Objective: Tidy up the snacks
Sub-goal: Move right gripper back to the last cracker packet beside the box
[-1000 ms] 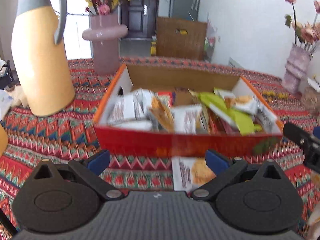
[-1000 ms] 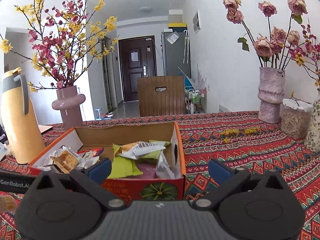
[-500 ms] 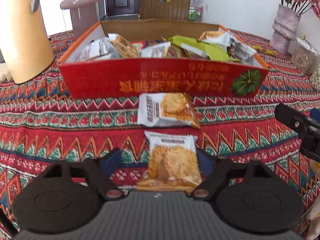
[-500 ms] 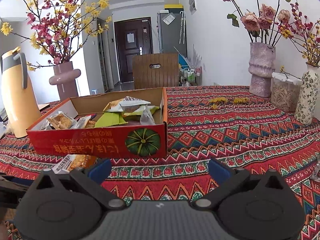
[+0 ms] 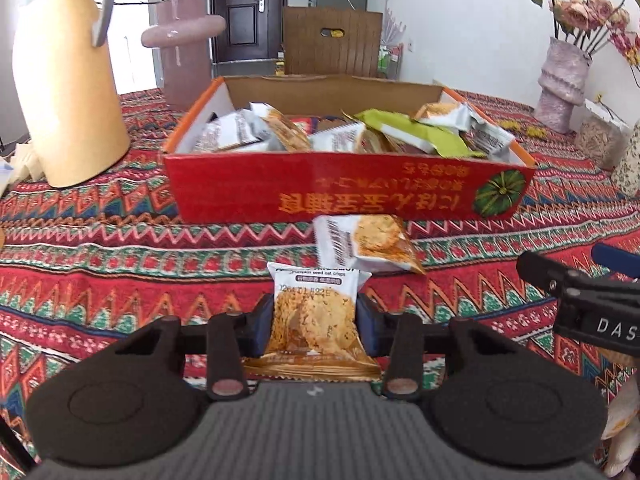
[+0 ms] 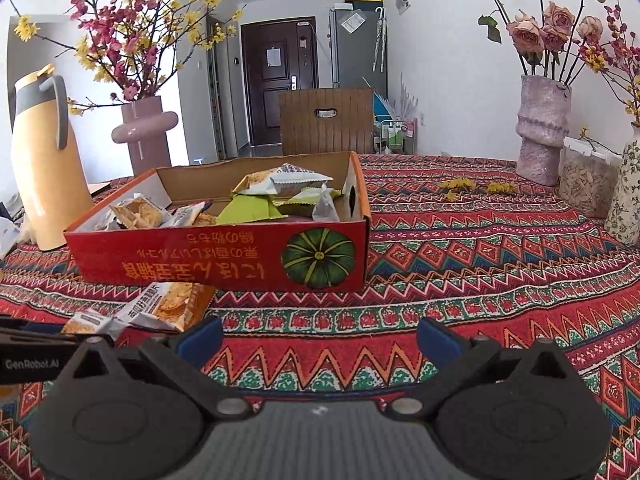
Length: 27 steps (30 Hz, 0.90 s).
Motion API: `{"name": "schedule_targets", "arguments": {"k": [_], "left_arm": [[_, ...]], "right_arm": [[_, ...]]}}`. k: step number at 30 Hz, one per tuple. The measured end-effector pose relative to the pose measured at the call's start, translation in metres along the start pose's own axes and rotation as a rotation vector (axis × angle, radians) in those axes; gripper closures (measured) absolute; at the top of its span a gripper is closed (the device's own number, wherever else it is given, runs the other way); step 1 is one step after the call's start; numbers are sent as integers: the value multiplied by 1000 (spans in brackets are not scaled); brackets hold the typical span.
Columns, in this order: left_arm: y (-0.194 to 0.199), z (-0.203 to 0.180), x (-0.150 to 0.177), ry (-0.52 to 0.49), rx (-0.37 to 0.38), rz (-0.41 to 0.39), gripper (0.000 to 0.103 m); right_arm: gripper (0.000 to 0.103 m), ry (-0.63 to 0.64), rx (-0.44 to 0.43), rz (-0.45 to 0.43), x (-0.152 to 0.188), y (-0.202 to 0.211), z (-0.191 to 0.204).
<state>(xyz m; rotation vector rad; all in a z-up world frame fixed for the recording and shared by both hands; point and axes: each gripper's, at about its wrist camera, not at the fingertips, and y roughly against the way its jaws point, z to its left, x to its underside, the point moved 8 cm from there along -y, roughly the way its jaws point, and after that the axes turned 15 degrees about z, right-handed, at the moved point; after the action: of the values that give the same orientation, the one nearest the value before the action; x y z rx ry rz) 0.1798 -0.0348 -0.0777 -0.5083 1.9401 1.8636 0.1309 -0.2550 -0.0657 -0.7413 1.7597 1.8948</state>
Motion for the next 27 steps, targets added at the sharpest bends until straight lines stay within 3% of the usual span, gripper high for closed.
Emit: {"name": "schedule_targets", "arguments": {"k": [16,27], "left_arm": [[18,88,-22,136,-89,-203,60],[11,104,-21,192,-86,-239,60]], "right_arm": [[0,88,-52,40,-14,-17,66],[0,141,-67,129,-34,-53,118]]}}
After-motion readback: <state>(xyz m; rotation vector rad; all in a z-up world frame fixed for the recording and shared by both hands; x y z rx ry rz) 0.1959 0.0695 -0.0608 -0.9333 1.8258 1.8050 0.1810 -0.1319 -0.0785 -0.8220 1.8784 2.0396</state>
